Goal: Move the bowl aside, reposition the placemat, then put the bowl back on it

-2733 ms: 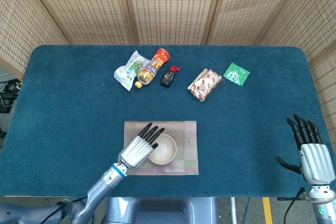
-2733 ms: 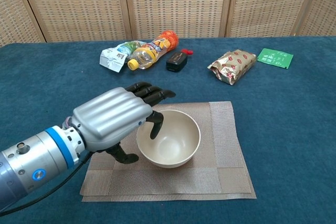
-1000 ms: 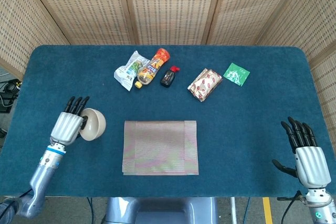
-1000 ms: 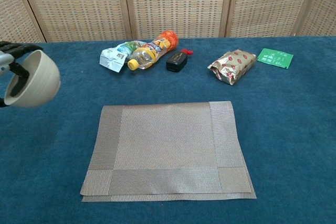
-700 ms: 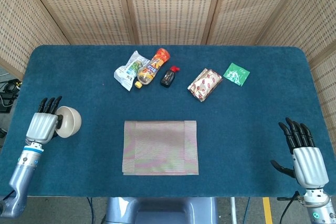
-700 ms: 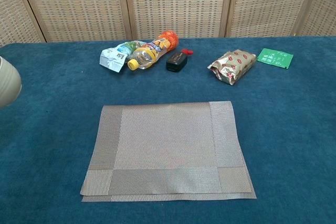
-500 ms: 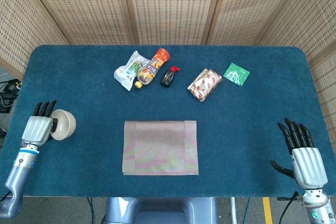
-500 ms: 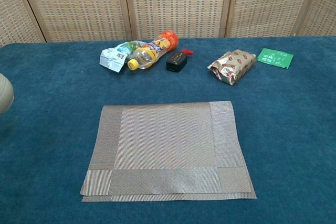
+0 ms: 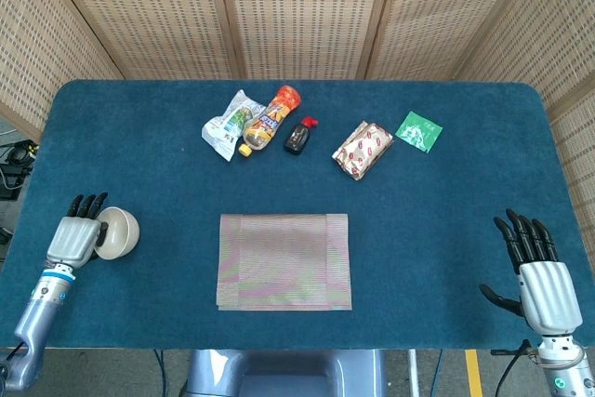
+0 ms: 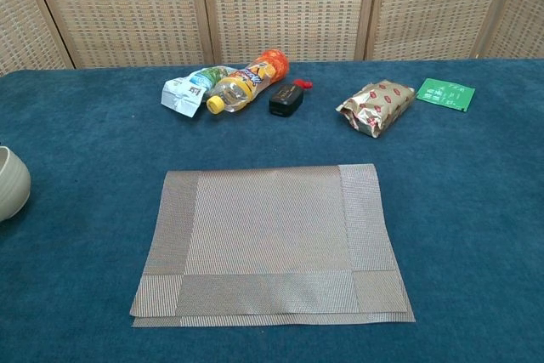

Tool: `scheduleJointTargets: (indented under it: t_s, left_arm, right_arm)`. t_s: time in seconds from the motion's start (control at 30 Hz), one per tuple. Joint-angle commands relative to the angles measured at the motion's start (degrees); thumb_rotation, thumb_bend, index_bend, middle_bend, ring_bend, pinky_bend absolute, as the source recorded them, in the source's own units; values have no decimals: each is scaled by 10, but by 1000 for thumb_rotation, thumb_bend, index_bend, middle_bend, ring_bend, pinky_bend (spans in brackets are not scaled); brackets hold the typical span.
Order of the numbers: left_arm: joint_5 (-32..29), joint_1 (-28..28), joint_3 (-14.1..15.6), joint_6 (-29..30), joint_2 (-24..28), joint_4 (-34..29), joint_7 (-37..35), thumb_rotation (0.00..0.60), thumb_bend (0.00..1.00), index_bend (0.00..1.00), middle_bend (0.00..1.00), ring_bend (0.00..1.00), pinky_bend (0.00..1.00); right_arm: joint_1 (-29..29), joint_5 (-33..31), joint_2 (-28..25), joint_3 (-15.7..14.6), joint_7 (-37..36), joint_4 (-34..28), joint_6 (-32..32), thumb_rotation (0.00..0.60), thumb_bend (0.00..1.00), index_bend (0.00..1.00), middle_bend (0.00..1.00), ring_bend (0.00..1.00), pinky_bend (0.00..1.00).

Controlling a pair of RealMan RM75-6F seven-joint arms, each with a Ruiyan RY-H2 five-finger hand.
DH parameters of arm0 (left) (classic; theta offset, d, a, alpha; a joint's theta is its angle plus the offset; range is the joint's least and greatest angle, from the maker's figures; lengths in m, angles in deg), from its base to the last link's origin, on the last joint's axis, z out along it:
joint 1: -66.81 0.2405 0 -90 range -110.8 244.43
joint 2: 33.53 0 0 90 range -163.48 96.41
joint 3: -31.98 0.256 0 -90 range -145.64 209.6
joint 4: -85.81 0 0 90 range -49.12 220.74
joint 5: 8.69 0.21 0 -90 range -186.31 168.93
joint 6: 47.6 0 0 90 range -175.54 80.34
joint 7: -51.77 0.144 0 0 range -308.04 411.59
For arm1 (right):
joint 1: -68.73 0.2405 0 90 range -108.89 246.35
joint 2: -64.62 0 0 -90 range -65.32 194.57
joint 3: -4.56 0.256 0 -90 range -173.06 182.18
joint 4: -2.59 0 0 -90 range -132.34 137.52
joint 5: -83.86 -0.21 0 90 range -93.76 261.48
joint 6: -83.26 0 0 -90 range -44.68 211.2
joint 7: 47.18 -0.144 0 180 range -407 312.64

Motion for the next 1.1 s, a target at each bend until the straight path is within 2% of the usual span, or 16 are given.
scheduleJointTargets:
  t_s: [0.03,0.23,0.3,0.6,0.83,1.0,1.1]
  left_arm:
    - [0,1,-1,1,3,0,-6,600,321,416,0,0,0]
    - [20,5,-3,37,19,-7,-51,600,297,193,0,0,0]
    - [28,6,-1,47,28,-10,-61,600,296,165,0,0,0]
    - [49,20,-13,125,83,-66,-93,600,286,151,0,0,0]
    - [69,25,-24,181,137,-151,-88,600,286,151,0,0,0]
    - [99,15,-18,189,154,-222,-39,600,155,164,0,0,0]
    - [127,9,-9,195,136,-264,6,600,149,192,0,0,0]
  right_arm:
    - [0,0,0,0,0,0,0,600,19,0,0,0,0]
    - [0,1,2,1,2,1,1,600,19,0,0,0,0]
    - [0,1,2,1,3,1,2,600,18,0,0,0,0]
    - [-1,3,2,0,3,0,4,600,19,0,0,0,0]
    - [-1,4,2,-1,4,-1,2,600,19,0,0,0,0]
    - [-1,4,2,-1,5,-2,2,600,19,0,0,0,0]
    - [-2,2,0,0,2,-3,4,600,19,0,0,0,0]
